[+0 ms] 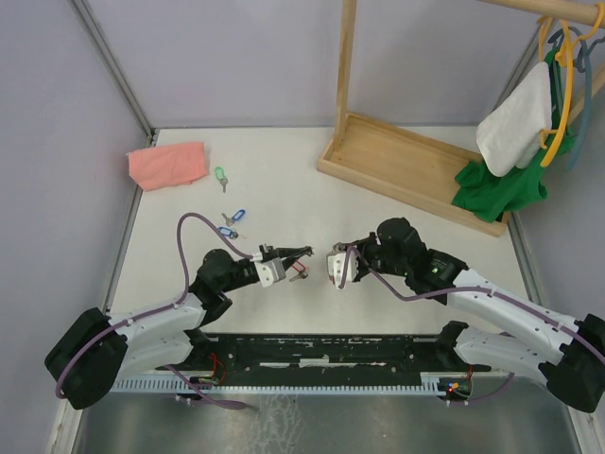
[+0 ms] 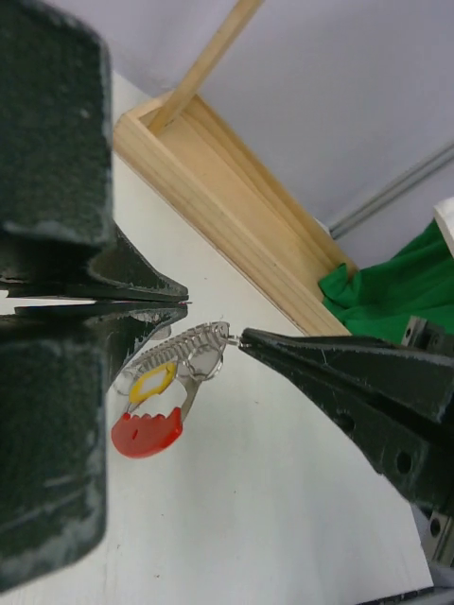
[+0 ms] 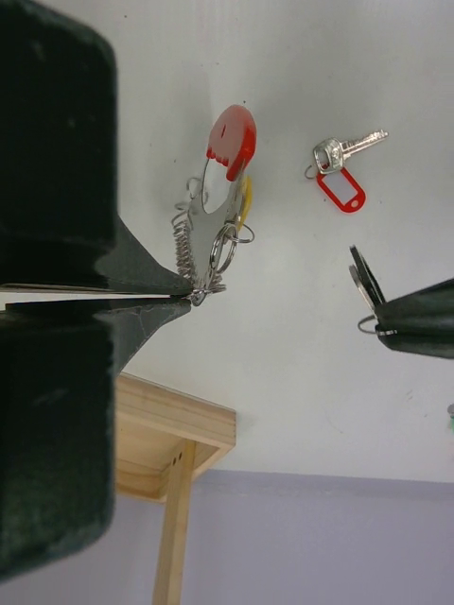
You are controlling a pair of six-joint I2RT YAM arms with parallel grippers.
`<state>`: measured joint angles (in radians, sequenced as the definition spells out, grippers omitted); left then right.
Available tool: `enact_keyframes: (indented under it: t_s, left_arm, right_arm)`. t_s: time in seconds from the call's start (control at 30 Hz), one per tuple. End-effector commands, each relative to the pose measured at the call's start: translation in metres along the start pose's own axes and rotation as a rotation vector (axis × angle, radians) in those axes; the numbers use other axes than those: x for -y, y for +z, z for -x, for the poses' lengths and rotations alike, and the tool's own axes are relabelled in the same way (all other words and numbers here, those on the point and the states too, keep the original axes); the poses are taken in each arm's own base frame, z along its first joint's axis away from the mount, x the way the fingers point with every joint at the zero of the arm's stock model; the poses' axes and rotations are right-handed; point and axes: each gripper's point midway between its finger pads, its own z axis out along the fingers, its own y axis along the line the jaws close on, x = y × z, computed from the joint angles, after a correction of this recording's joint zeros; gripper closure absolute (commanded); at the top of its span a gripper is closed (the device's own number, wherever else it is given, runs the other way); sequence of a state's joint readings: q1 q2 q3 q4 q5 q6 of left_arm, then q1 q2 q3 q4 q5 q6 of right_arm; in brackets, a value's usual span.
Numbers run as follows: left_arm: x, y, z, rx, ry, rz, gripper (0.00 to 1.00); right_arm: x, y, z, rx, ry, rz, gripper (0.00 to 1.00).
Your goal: Put the keys on the keyring
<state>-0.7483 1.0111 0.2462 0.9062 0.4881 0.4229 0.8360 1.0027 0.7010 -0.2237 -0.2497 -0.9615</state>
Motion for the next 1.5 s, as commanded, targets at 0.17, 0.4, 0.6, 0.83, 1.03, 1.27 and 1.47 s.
enact_keyframes:
  t_s: [0.17,0.4,0.6,0.83,1.03,1.27,1.47]
  left_arm:
    - [0.011,0.009,0.024,0.125,0.160,-0.080,0.97]
    - [0.017,0.016,0.019,0.123,0.162,-0.104,0.97]
    - [0.019,0.019,0.013,0.104,0.160,-0.103,0.97]
    - [0.020,0.023,0.012,0.101,0.158,-0.109,0.97]
    - [0.020,0.024,0.011,0.097,0.154,-0.109,0.97]
    - [0.019,0.025,0.009,0.091,0.151,-0.102,0.97]
    - [0.021,0.028,0.008,0.090,0.144,-0.113,0.97]
  right_arm:
    - [0.030,-0.009,0.030,0.111,-0.123,-0.101,0.99]
    - [0.018,-0.003,0.028,0.123,-0.156,-0.055,0.99]
    - [0.008,0.003,0.028,0.142,-0.151,-0.010,0.99]
    - [0.003,0.007,0.029,0.154,-0.147,0.016,0.99]
    - [0.001,0.007,0.031,0.167,-0.143,0.032,0.99]
    - [-0.002,0.008,0.032,0.173,-0.139,0.050,0.99]
    - [-0.003,0.009,0.033,0.175,-0.136,0.057,0.99]
